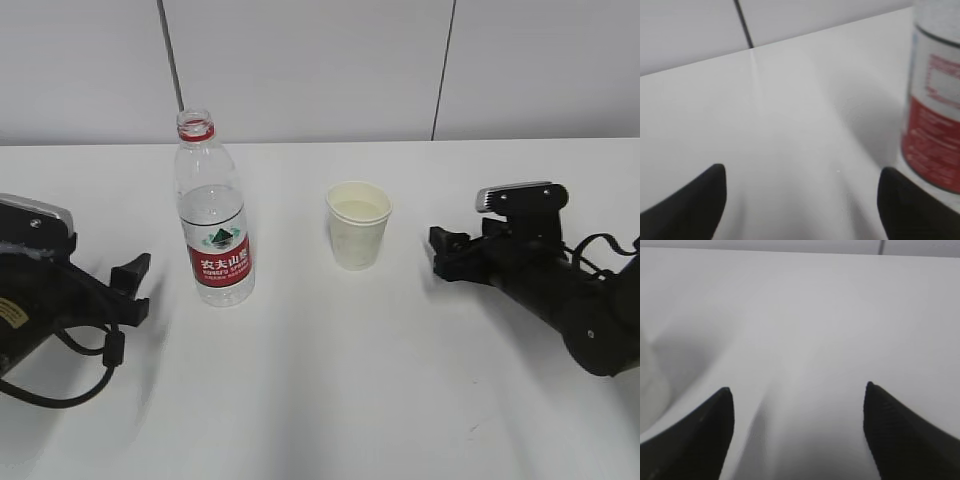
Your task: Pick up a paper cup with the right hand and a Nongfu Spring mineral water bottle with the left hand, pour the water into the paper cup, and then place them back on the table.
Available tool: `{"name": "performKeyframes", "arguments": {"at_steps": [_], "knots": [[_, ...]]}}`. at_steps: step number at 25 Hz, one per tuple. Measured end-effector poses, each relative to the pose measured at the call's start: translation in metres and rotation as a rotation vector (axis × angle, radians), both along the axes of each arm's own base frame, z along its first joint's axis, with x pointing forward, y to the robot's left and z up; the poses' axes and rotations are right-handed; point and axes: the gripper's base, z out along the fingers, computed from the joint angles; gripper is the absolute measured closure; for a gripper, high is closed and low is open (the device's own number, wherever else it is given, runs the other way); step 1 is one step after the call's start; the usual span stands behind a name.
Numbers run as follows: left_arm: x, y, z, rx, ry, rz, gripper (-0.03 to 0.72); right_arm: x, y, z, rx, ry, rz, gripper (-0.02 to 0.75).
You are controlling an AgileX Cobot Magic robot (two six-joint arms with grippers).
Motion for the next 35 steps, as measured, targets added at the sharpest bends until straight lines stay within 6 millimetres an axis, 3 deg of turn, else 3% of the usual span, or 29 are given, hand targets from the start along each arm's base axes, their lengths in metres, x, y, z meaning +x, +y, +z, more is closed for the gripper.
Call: {"name": "performKeyframes", "arguments": {"at_steps": [7,12,17,29,35], "knots": [[0.012,0.042,0.001,0.0,-0.009,0.163,0.123,0.006,-0.047,0.0,0.006,-0.002,-0.147,0.143],[0.034,0.049,0.007,0.001,-0.001,0.193,0.123,0.018,-0.051,0.006,0.002,0.019,-0.157,0.144],[0.053,0.046,0.017,0.017,0.127,0.181,0.123,0.033,-0.05,0.022,-0.022,0.185,-0.155,0.146],[0.096,0.043,0.092,0.03,0.576,0.145,0.134,0.066,-0.051,0.097,-0.089,0.664,-0.159,0.148],[0.103,0.051,0.127,0.067,0.779,0.149,0.155,0.072,-0.051,0.135,-0.129,0.82,-0.143,0.148]]}}
